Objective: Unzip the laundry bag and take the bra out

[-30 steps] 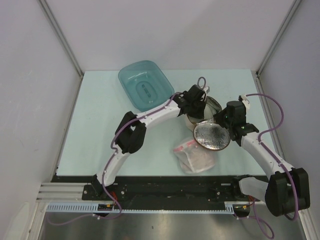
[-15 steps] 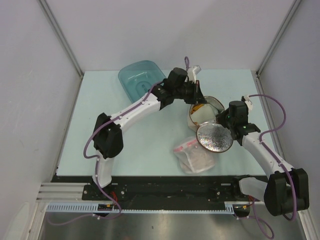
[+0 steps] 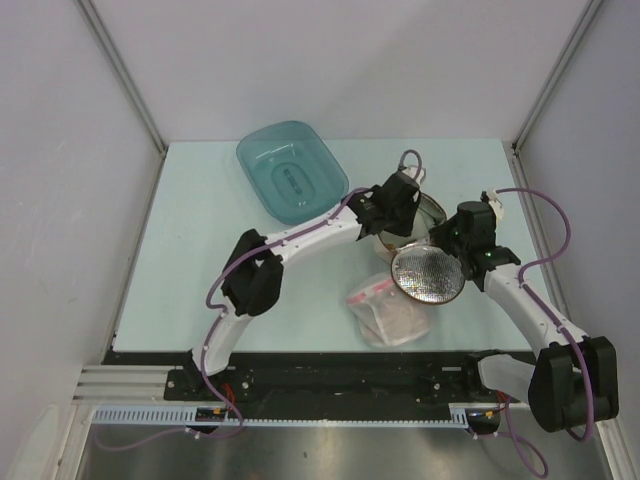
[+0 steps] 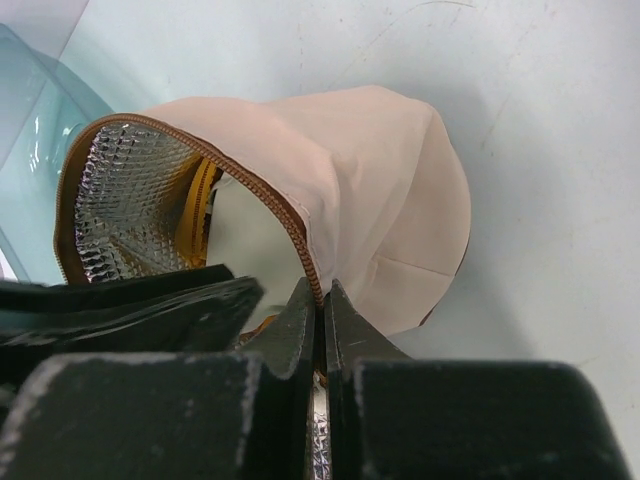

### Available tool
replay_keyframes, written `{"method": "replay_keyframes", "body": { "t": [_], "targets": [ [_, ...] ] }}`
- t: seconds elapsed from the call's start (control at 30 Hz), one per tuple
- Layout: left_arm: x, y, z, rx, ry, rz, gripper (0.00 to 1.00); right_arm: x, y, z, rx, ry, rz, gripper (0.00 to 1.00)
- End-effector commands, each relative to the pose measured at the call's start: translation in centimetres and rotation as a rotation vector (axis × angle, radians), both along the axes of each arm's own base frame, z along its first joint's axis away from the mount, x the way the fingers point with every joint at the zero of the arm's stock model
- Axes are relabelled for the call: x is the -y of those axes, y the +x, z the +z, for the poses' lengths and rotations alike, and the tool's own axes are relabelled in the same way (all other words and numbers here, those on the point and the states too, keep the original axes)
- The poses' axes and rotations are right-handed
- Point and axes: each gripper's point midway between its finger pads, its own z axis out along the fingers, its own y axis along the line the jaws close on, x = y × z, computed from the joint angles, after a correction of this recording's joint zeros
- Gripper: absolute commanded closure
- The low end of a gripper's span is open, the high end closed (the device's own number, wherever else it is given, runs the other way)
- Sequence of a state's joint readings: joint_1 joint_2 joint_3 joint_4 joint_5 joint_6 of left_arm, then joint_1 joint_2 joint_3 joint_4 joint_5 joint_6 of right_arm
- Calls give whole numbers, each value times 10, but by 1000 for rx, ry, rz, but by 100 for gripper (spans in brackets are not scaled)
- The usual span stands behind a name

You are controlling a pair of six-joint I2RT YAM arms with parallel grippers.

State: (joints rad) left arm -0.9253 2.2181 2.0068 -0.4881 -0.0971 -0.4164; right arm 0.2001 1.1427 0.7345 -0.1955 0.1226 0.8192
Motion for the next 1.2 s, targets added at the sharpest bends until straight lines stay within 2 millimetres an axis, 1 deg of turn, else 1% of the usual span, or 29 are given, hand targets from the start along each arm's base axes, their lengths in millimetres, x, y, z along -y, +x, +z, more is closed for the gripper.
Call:
{"method": "replay_keyframes", "body": {
  "t": [0.0,0.07,0.1,0.13,0.17,0.2,0.23,0.27,0.33,0.4,0.43,0.47,0.53,0.57,0.6,0.63,0.67,0.7,0.77,0.8,0.83,0.87,0.9,0.93,0.97,1.0,1.03,1.1,1.17],
  "targets": [
    [-15,16,-6,84,108,65,57,-8,12,20,72,31,16,100],
    [-15,19,-14,105,126,66,54,-9,12,21,74,30,19,100],
    [-15,20,-19,110,137,68,46,-8,12,19,70,31,19,100],
    [-15,21,-32,102,161,63,41,-11,12,20,71,32,30,100],
    [-15,22,-38,97,178,66,38,-11,13,19,71,33,31,100],
    [-11,25,-36,101,171,63,32,-12,12,18,68,33,35,100],
    [-11,24,-54,75,203,56,30,-12,12,17,65,33,36,100],
    [-8,24,-55,71,198,51,29,-12,12,15,59,32,36,100],
    [-5,23,-68,46,195,47,27,-13,12,13,51,33,36,100],
    [-5,21,-78,35,198,44,32,-14,12,14,56,33,38,100],
    [-3,22,-79,40,188,48,37,-14,12,14,57,35,42,100],
    [-3,22,-86,35,198,42,44,-15,12,14,60,36,43,100],
    [-4,21,-93,29,221,32,54,-16,12,15,61,39,43,100],
    [-3,24,-92,31,223,37,68,-16,11,15,61,38,43,100],
    [-6,22,-93,22,242,35,77,-17,11,14,58,36,43,100],
    [-7,23,-91,25,245,43,89,-17,11,14,60,38,43,100],
    [-9,22,-87,23,246,41,100,-17,11,14,61,37,43,100],
    [-10,19,-70,25,232,36,100,-17,11,13,58,38,43,100],
    [-11,7,-57,0,206,-7,100,-16,11,13,55,36,41,100],
    [-9,4,-25,29,148,-17,99,-16,10,11,53,33,39,100],
    [-11,0,-10,35,116,-29,100,-16,10,10,52,32,40,100],
    [-15,-10,-11,8,103,-59,100,-15,10,9,48,30,35,100],
    [-15,-13,27,46,23,-67,100,-15,10,8,45,27,34,100],
    [-19,-15,37,47,-1,-69,100,-14,10,7,42,27,30,100],
    [-22,-22,39,27,-20,-91,100,-13,10,5,39,27,27,100],
    [-25,-25,51,36,-36,-95,99,-14,9,5,38,25,31,100],
    [-28,-27,70,60,-62,-96,100,-14,9,3,33,25,30,100],
    [-32,-31,83,62,-85,-98,100,-13,8,0,29,22,26,100],
    [-28,-39,95,42,-140,-138,99,-13,9,0,30,25,25,100]
  ]
}}
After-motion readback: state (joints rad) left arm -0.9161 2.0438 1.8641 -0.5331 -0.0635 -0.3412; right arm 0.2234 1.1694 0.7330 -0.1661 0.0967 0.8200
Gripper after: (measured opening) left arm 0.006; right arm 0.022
